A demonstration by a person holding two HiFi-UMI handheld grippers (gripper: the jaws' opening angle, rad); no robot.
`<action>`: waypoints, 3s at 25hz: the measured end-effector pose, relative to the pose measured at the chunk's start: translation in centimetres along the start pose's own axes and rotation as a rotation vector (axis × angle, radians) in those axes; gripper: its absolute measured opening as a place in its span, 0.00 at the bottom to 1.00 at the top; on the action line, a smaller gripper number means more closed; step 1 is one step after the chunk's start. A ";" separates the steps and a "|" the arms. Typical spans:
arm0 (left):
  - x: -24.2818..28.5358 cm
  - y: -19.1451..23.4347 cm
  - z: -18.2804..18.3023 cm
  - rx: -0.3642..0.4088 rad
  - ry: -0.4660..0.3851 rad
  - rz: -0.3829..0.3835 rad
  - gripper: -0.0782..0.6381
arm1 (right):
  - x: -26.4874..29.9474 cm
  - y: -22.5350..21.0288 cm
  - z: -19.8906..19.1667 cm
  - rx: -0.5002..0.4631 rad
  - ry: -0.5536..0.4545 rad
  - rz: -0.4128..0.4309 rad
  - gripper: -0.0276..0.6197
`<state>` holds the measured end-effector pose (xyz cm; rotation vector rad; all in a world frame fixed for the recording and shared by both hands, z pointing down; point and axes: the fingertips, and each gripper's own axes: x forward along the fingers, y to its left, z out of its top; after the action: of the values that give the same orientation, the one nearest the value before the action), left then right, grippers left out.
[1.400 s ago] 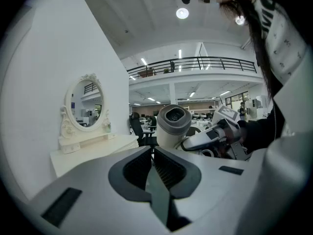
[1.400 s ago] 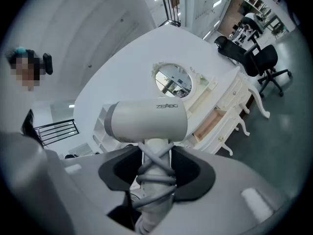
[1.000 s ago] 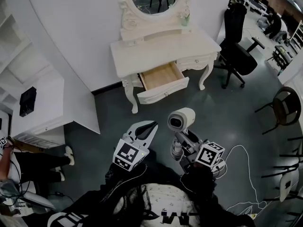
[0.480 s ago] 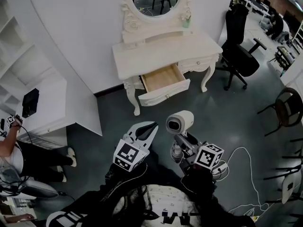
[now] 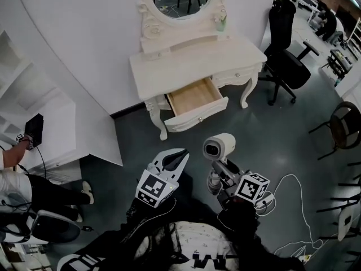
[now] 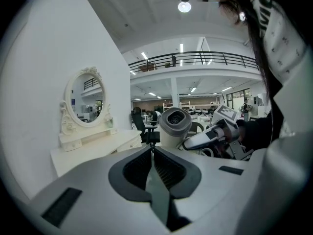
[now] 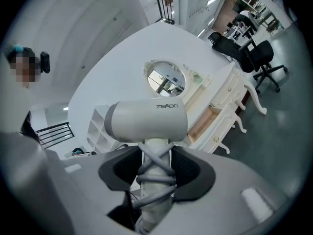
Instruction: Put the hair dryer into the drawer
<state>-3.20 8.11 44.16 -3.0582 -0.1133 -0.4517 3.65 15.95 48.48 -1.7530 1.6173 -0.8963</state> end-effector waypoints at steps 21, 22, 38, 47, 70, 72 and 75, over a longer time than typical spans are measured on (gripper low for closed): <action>7.3 22.0 1.3 -0.011 -0.026 -0.075 0.11 | 19.1 -3.6 6.7 0.034 -0.019 -0.135 0.34; 7.5 22.8 1.3 -0.007 -0.031 -0.079 0.11 | 19.8 -3.6 6.8 0.030 -0.018 -0.137 0.34; 8.5 26.5 1.0 -0.032 -0.052 -0.091 0.11 | 23.8 -5.0 8.2 0.024 0.012 -0.179 0.34; 9.3 28.8 1.1 -0.078 -0.026 0.032 0.11 | 25.8 -8.8 10.3 0.019 0.114 -0.168 0.34; 13.9 31.3 2.6 -0.131 0.028 0.354 0.11 | 33.4 -22.6 6.2 -0.181 0.921 -0.045 0.34; 13.4 31.3 2.6 -0.129 0.039 0.392 0.11 | 34.1 -23.2 5.5 -0.203 0.989 -0.020 0.34; 12.6 31.3 2.2 -0.134 0.055 0.442 0.11 | 35.0 -24.4 4.6 -0.245 1.083 0.001 0.34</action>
<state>11.90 -22.12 44.54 -3.0569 0.6044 -0.5248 23.28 -16.74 68.08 -1.4509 2.4389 -1.9129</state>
